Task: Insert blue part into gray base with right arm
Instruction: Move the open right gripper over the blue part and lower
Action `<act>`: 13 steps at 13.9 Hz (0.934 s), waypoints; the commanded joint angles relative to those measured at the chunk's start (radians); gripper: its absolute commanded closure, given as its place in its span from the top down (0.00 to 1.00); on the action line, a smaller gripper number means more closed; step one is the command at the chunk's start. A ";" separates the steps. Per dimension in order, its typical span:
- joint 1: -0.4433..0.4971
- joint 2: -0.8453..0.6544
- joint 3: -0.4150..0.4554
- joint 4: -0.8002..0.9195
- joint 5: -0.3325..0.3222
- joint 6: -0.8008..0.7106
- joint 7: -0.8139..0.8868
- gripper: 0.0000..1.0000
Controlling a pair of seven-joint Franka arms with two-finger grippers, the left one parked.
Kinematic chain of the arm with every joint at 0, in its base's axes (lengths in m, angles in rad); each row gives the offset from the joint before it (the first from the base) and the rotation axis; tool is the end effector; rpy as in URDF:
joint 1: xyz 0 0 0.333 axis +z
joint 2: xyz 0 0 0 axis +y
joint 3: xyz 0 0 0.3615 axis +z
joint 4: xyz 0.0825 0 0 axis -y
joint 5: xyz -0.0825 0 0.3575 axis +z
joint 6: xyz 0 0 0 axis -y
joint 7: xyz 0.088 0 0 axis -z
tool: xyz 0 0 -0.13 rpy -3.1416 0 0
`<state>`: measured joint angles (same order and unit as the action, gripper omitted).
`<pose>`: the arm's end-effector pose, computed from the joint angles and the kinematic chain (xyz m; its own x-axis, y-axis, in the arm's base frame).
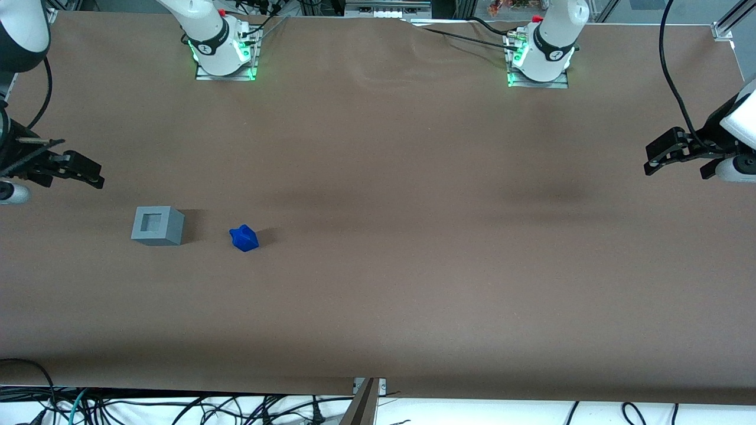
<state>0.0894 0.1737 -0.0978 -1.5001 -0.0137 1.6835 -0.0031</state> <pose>0.5969 -0.0014 0.5915 0.9999 -0.0021 0.0104 -0.0024 -0.9995 0.0305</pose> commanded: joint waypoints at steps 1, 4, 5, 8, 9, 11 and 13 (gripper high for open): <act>0.042 0.024 0.007 0.009 -0.009 0.001 -0.002 0.99; 0.098 0.072 0.007 0.005 -0.002 0.004 0.014 0.99; 0.114 0.090 0.007 0.005 -0.003 0.018 0.014 0.99; 0.156 0.154 0.007 0.006 -0.005 0.083 0.014 0.99; 0.171 0.179 0.007 0.008 -0.003 0.100 0.014 0.99; 0.187 0.220 0.007 0.008 -0.003 0.136 0.014 0.99; 0.208 0.262 0.007 0.006 -0.002 0.171 0.014 0.99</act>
<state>0.2787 0.4034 -0.0883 -1.5033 -0.0134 1.8287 0.0019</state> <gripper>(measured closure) 0.004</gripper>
